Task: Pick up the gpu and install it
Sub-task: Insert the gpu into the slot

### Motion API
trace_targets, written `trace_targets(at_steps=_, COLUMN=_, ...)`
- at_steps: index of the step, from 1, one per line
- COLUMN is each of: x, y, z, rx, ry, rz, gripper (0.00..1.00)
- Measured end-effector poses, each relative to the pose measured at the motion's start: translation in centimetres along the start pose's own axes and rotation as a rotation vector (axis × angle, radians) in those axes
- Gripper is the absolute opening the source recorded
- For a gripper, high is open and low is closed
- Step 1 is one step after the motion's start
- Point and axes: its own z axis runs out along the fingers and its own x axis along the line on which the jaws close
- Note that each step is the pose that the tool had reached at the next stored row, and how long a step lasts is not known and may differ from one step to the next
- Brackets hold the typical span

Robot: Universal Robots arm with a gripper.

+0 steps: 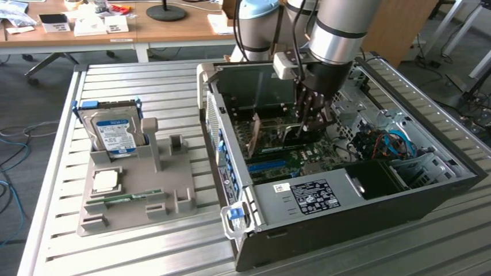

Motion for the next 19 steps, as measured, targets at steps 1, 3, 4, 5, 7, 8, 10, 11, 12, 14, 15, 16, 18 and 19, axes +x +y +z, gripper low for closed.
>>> trace_targets(at_steps=1, x=0.0, y=0.08, z=0.02, rx=0.0, ry=0.0001, rz=0.0, gripper=0.27)
trace_targets(at_steps=3, x=0.0, y=0.13, z=0.03, rx=0.0, ry=0.0001, rz=0.0, gripper=0.27)
trace_targets(at_steps=4, x=0.1, y=0.15, z=0.04, rx=0.0001, ry=0.0, rz=0.0, gripper=0.27)
trace_targets(at_steps=5, x=0.1, y=0.17, z=0.08, rx=0.0001, ry=-0.0001, rz=0.0, gripper=0.27)
trace_targets(at_steps=7, x=0.1, y=0.24, z=0.28, rx=0.0001, ry=0.0001, rz=0.0, gripper=0.27)
trace_targets(at_steps=8, x=0.1, y=0.27, z=0.4, rx=0.0001, ry=0.0, rz=0.0, gripper=0.27)
trace_targets(at_steps=10, x=0.1, y=0.34, z=0.61, rx=0.0001, ry=-0.0001, rz=0.0, gripper=0.27)
trace_targets(at_steps=11, x=0.1, y=0.38, z=0.72, rx=0.0001, ry=-0.0001, rz=0.0, gripper=0.27)
trace_targets(at_steps=12, x=0.1, y=0.41, z=0.83, rx=0.0002, ry=0.0, rz=0.0, gripper=0.27)
trace_targets(at_steps=14, x=0.1, y=0.47, z=1.01, rx=0.0001, ry=0.0, rz=0.0, gripper=0.27)
trace_targets(at_steps=15, x=0.1, y=0.49, z=1.1, rx=0.0001, ry=0.0, rz=0.0, gripper=0.27)
trace_targets(at_steps=16, x=0.1, y=0.53, z=1.17, rx=0.0002, ry=0.0001, rz=0.0, gripper=0.27)
trace_targets(at_steps=18, x=0.2, y=0.63, z=1.26, rx=0.0001, ry=0.0002, rz=0.0, gripper=0.27)
trace_targets(at_steps=19, x=0.2, y=0.7, z=1.29, rx=0.0, ry=0.0003, rz=0.0, gripper=0.27)
